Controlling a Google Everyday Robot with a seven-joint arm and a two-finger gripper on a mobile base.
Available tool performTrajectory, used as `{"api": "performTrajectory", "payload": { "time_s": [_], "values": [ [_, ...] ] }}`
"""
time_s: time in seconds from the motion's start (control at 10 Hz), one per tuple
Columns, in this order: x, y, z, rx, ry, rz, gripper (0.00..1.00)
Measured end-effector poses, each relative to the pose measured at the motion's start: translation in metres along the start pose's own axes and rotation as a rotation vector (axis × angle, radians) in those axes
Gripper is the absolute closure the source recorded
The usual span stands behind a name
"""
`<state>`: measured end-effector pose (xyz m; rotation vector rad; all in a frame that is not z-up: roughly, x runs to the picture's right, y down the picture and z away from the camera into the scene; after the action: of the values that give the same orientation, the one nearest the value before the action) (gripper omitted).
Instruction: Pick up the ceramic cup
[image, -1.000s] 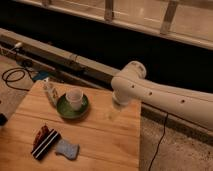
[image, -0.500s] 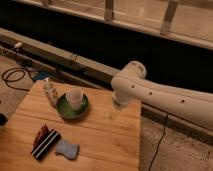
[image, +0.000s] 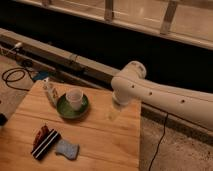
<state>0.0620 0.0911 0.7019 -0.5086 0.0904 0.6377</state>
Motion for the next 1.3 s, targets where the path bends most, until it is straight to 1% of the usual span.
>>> {"api": "performTrajectory", "payload": {
  "time_s": [0.7,0.9,1.0,1.1,1.2,1.3],
  "values": [
    [0.000,-0.001,-0.001,0.004,0.001,-0.001,0.20],
    [-0.008,-0.008,-0.006,0.038,0.003,-0.008,0.20],
    [-0.020,-0.018,-0.013,0.064,0.001,-0.016,0.20],
    [-0.039,-0.029,-0.017,0.093,0.000,-0.030,0.20],
    [-0.055,-0.033,-0.018,0.107,-0.004,-0.044,0.20],
    [-0.078,-0.035,-0.018,0.122,-0.010,-0.068,0.20]
  ]
}}
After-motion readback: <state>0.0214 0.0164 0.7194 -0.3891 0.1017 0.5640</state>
